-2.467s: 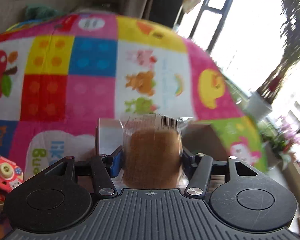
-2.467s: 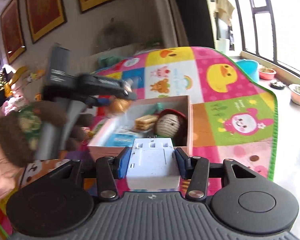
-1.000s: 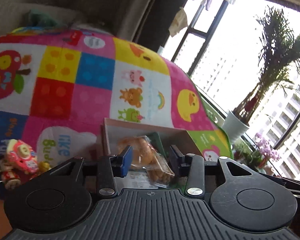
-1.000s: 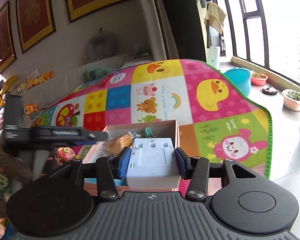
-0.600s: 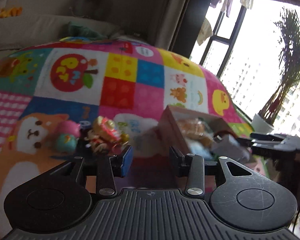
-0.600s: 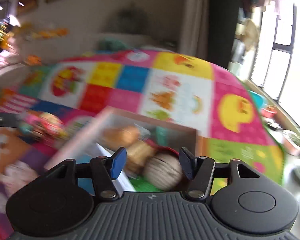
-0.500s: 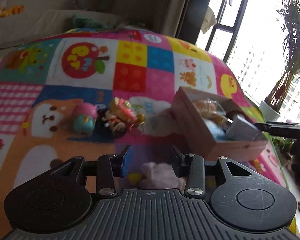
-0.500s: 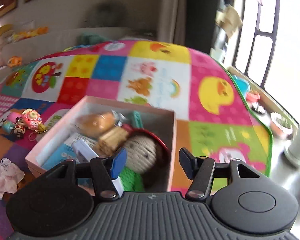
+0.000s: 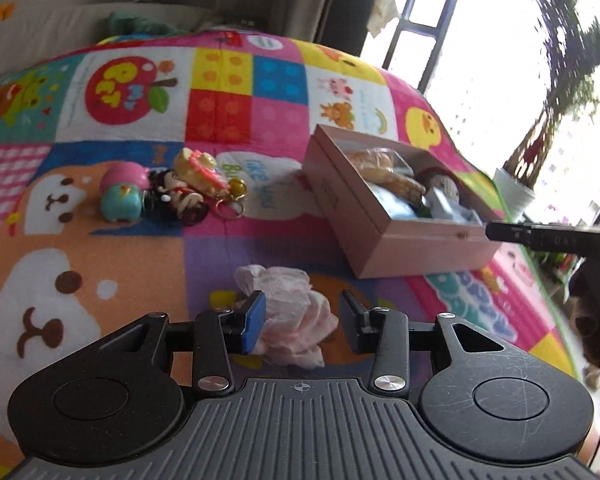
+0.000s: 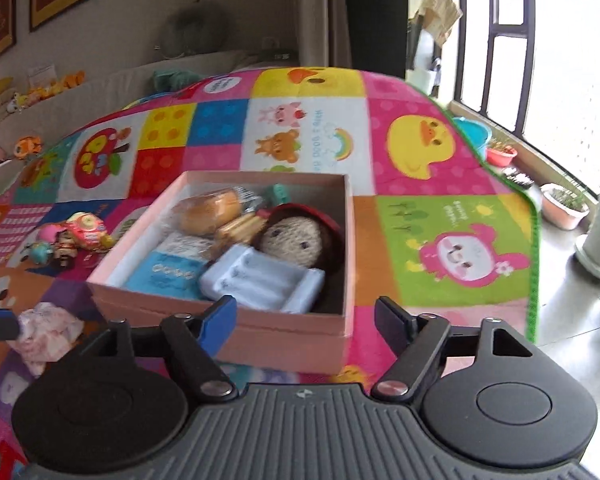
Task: Organize objects
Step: 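Release the white case into the pink box with the right tool, then grasp the pink pig and teal toy with the left tool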
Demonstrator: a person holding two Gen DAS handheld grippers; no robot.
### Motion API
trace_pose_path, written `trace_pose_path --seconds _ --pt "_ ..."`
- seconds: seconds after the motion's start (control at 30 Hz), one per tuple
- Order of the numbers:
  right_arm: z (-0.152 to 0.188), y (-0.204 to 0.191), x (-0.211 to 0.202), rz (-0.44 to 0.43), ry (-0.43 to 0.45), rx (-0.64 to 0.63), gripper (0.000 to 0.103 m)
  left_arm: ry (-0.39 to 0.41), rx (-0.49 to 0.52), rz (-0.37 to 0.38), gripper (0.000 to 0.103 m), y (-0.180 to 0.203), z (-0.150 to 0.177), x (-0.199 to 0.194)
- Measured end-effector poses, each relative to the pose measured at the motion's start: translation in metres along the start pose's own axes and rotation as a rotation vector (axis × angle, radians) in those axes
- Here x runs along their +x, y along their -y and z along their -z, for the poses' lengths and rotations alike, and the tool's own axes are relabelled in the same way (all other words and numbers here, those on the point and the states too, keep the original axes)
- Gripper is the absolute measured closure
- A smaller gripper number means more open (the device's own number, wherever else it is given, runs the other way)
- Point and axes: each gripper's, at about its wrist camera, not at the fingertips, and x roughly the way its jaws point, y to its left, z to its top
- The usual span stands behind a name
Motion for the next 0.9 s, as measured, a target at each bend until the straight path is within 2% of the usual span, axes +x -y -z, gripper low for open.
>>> trace_pose_path --seconds 0.1,0.17,0.27,0.37,0.47,0.53,0.63,0.7,0.8,0.9 --pt "0.015 -0.022 -0.002 -0.033 -0.001 -0.056 0.014 0.004 0.058 -0.036 0.059 0.004 0.003 -0.002" --pt "0.025 -0.036 -0.002 -0.046 -0.012 -0.088 0.012 0.031 0.019 -0.056 0.059 -0.006 -0.002 -0.005" --pt "0.040 -0.050 0.001 -0.074 -0.024 -0.112 0.005 0.093 -0.133 -0.104 0.059 -0.041 -0.022 -0.004" --pt "0.052 -0.060 0.005 -0.069 -0.023 -0.130 0.004 0.156 -0.301 -0.204 0.059 -0.087 -0.046 0.009" --pt "0.061 -0.064 0.010 -0.065 -0.027 -0.116 0.004 0.190 -0.481 -0.277 0.059 -0.134 -0.071 0.031" --pt "0.063 -0.065 0.012 -0.054 -0.035 -0.110 0.004 0.175 -0.591 -0.293 0.059 -0.160 -0.084 0.051" --pt "0.063 -0.058 0.014 -0.055 -0.041 -0.071 0.003 0.117 -0.699 -0.278 0.059 -0.176 -0.096 0.086" --pt "0.061 -0.050 0.018 -0.054 -0.060 -0.015 0.003 0.082 -0.723 -0.232 0.059 -0.171 -0.100 0.107" --pt "0.060 -0.037 0.022 -0.060 -0.075 0.066 0.002 0.037 -0.654 -0.140 0.060 -0.146 -0.104 0.129" --pt "0.060 -0.037 0.022 -0.060 -0.074 0.071 0.000 -0.031 -0.517 -0.041 0.061 -0.116 -0.105 0.143"
